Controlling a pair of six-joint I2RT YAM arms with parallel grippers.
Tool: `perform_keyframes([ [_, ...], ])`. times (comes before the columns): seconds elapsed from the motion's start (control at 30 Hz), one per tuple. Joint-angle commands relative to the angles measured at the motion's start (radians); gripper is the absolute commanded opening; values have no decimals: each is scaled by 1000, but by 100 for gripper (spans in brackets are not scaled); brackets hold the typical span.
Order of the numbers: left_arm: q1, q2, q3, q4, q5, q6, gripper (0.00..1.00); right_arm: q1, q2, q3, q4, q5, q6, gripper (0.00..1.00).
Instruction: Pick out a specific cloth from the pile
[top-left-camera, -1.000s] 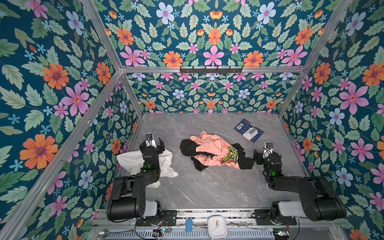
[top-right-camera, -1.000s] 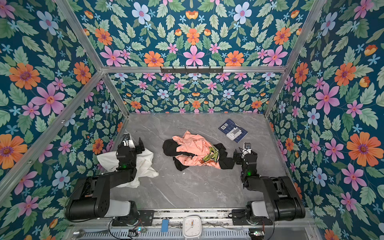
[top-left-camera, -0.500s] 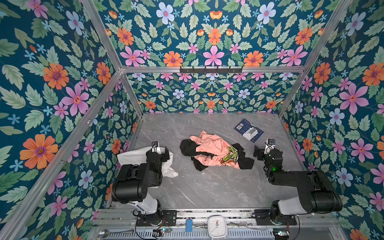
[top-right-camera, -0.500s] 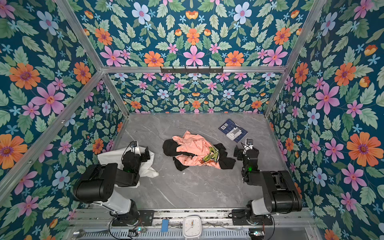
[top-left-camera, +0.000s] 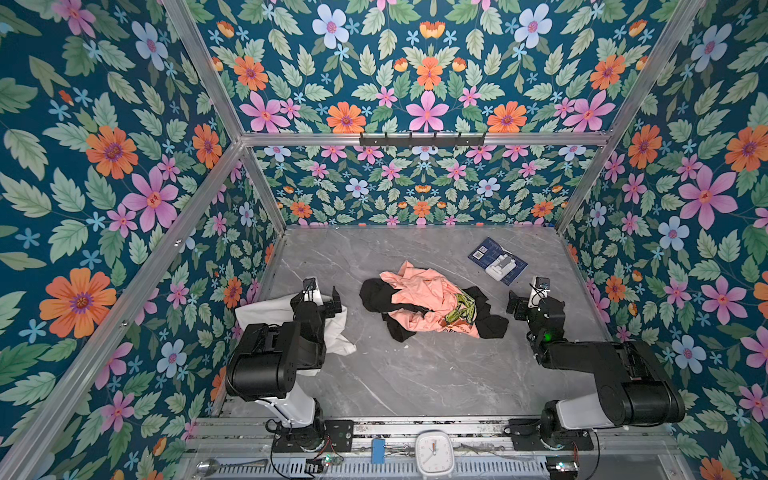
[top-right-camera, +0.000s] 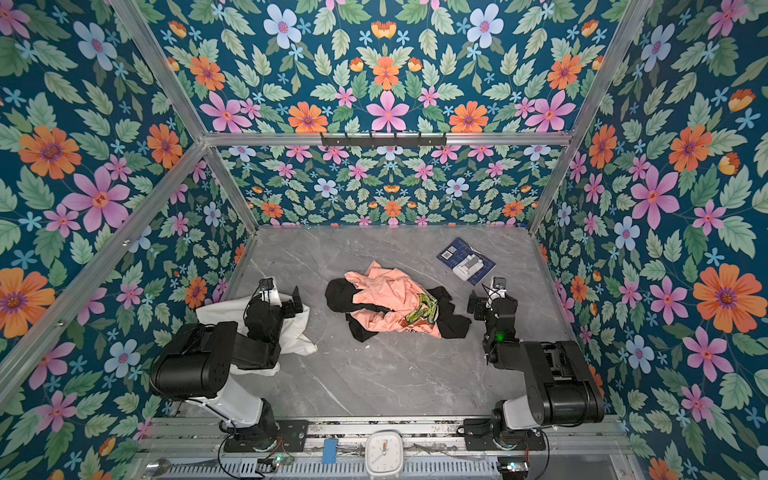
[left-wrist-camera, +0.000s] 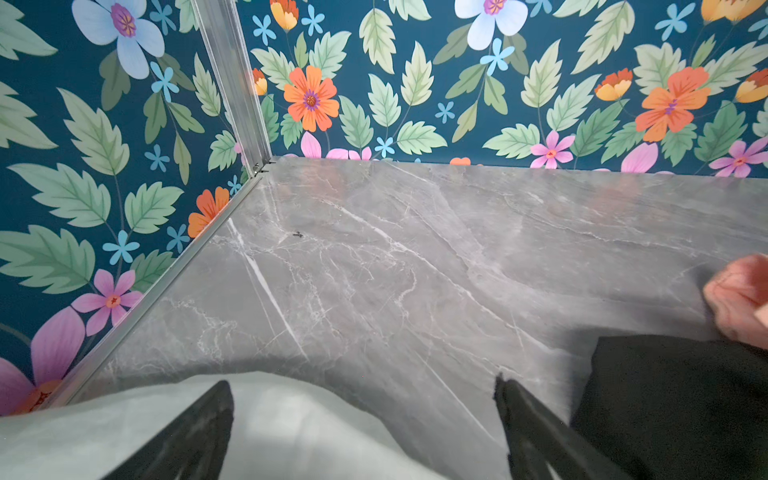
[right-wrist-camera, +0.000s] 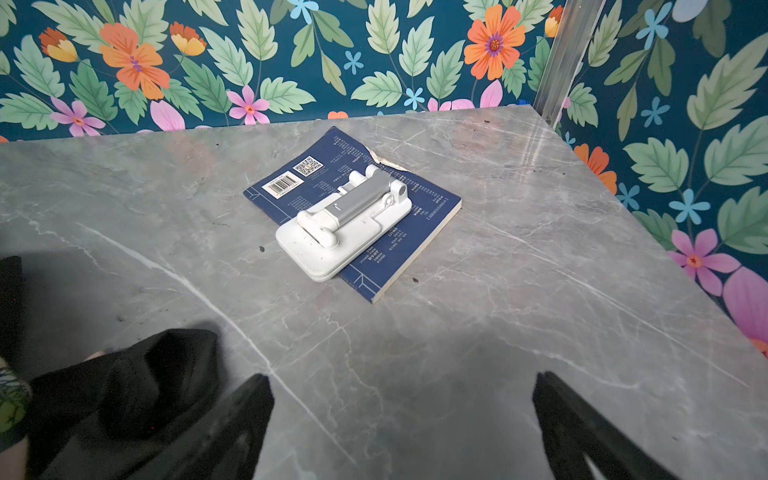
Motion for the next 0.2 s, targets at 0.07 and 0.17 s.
perform_keyframes([
  [0.07, 0, 2, 6, 19, 6, -1, 100, 1, -1, 4, 2, 16, 11, 99],
  [0.17, 0, -4, -6, 36, 2, 2, 100, 0, -1, 3, 3, 16, 11, 99],
])
